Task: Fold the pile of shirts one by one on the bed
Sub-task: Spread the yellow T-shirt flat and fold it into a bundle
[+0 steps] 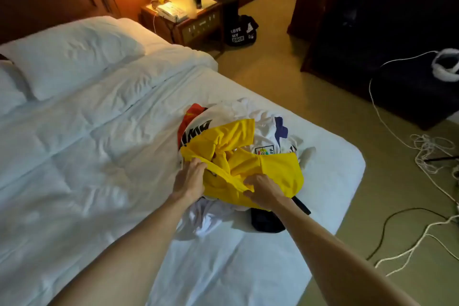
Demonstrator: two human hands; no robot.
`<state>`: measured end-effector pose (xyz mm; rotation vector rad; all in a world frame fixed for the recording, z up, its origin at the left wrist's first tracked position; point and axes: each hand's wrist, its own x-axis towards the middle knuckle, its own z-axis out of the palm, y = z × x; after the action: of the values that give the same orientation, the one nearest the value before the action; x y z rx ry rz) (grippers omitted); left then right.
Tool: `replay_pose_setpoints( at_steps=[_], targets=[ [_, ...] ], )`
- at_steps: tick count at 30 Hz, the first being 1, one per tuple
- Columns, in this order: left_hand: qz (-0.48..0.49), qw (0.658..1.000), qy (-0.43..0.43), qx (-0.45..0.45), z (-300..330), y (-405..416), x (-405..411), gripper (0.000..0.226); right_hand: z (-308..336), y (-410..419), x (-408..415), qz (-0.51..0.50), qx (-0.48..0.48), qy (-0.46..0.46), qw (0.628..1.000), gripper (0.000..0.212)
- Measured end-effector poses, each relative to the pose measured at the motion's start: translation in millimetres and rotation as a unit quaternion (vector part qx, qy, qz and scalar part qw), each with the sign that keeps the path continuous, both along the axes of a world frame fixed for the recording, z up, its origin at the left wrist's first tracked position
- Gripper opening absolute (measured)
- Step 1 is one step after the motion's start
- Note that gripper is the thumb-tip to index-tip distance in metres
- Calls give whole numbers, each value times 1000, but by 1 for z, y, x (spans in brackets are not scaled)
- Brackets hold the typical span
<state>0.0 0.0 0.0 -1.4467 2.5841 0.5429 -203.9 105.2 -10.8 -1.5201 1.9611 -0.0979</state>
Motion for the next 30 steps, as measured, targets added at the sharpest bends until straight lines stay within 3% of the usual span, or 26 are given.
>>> replay_pose_setpoints(
  at_steps=[7,11,14,18,21,24,30],
  targets=[
    [39,997,-26,-66,-53,-24,10,75,-67,-11,26,-16,-10,105,994,58],
    [36,994,-11,-99,-69,-45,7,68,-81,-15,28,-38,-82,115,989,24],
    [24,995,-7,-93,-73,-61,7,44,-75,-17,22,-40,-153,112,981,5],
    [34,994,49,-96,-60,-64,15,17,-44,-23,14,-71,-192,65,977,11],
    [39,985,158,-55,-33,-61,23,13,-4,-28,15,-87,-229,37,969,21],
    [64,968,241,-13,13,-59,33,18,45,-36,21,-90,-266,22,960,20],
    [80,928,359,-54,150,-38,84,5,177,-42,61,-66,-361,37,930,18]
  ],
)
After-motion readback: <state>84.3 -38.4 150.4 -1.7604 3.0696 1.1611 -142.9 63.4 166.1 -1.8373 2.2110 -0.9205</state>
